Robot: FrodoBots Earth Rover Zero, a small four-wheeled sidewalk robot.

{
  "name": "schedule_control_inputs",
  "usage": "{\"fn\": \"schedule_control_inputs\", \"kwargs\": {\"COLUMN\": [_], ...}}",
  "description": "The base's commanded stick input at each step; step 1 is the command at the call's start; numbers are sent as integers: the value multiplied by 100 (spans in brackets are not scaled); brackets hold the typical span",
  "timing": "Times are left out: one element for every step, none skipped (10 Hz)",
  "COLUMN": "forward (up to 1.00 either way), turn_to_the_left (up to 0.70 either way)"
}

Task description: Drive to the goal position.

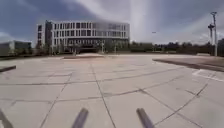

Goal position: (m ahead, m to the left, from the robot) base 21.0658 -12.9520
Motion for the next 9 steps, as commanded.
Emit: {"fn": "schedule_control_inputs", "kwargs": {"forward": [50, 50, 50, 50, 50, 50, 50, 50, 50], "turn_to_the_left": [0, 0, -22, -50, -50, -4, 0, 0, 0]}}
